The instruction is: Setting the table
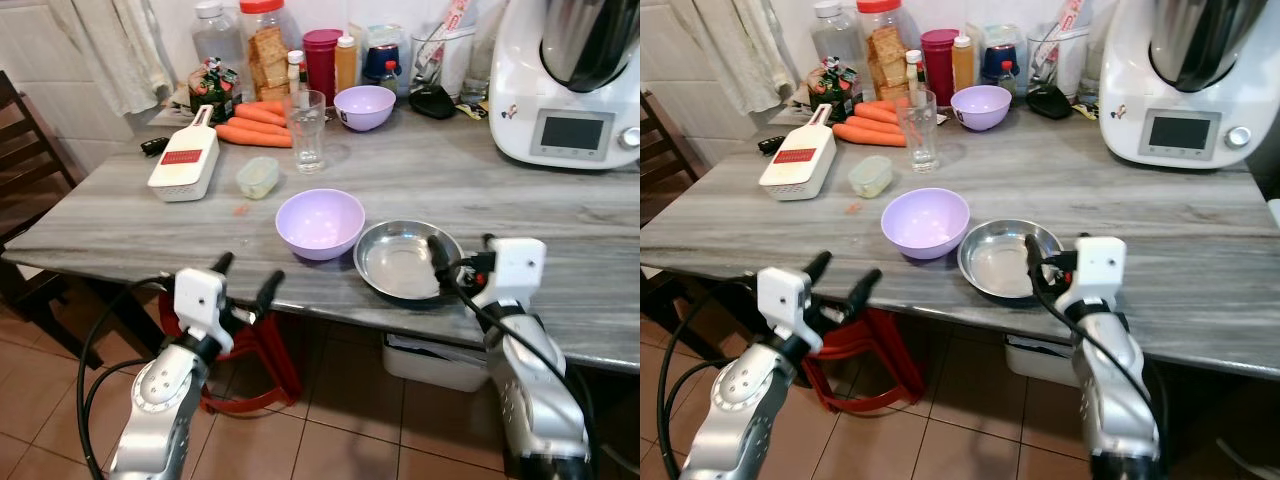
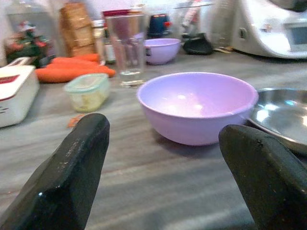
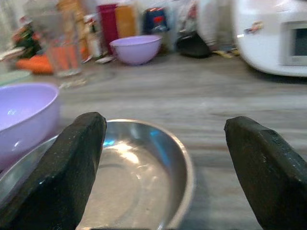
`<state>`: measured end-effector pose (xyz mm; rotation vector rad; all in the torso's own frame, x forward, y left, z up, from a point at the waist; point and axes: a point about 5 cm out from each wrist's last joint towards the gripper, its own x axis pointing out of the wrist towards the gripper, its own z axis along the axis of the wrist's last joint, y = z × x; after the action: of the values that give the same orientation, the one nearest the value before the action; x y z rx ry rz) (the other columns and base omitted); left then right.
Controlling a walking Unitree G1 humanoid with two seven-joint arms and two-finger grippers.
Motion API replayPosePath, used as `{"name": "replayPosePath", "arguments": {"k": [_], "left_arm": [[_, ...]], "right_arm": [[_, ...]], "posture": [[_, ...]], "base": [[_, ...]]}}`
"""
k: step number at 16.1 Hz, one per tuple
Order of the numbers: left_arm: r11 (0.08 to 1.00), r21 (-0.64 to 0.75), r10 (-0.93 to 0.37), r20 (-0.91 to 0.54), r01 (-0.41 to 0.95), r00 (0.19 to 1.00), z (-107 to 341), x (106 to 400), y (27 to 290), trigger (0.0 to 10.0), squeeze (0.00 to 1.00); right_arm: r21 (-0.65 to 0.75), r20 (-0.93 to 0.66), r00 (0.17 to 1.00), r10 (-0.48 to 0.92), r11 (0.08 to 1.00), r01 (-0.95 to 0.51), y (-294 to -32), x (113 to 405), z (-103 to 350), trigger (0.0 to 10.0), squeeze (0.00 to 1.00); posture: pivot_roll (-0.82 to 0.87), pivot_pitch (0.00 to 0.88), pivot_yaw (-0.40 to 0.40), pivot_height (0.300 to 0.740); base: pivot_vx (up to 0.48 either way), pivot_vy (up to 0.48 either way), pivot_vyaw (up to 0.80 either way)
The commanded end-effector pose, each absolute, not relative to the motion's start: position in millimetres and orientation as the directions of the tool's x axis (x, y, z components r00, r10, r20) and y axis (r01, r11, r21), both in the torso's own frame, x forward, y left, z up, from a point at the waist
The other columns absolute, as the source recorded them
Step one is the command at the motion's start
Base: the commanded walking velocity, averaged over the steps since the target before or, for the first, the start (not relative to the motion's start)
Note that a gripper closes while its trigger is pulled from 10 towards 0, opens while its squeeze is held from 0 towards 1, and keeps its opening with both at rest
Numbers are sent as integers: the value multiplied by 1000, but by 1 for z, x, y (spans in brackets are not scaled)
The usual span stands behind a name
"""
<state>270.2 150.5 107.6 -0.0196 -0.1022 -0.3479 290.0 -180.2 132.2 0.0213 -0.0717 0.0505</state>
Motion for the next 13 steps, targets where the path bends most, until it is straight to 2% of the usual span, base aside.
{"name": "replayPosePath", "arguments": {"k": [1, 4, 5, 7, 13], "left_arm": [[953, -37, -298, 81, 301, 951, 107, 273, 154, 10000, 0], [965, -37, -257, 94, 261, 962, 112, 276, 151, 10000, 0], [978, -19, -207, 82, 209, 975, 109, 279, 154, 10000, 0], [987, 30, -157, 83, 155, 984, 108, 280, 158, 10000, 0], [993, 21, -117, 48, 116, 992, 104, 283, 158, 10000, 0]], "right_arm": [[31, 103, 992, 71, 997, -75, -175, 287, 138, 10000, 0], [86, 76, 997, 31, 996, -37, -174, 281, 132, 10000, 0], [97, 40, 999, 18, 995, -22, -175, 280, 130, 10000, 0], [103, 69, 998, 6, 995, -13, -176, 276, 132, 10000, 0], [99, 58, 997, -55, 994, 50, -183, 269, 127, 10000, 0]], "posture": [[-57, 0, 117, 740], [-59, 0, 115, 740], [-60, 0, 115, 740], [-60, 0, 116, 740], [-62, 0, 112, 740]], "base": [[0, 0, 0], [0, 0, 0], [0, 0, 0], [0, 0, 0], [0, 0, 0]]}}
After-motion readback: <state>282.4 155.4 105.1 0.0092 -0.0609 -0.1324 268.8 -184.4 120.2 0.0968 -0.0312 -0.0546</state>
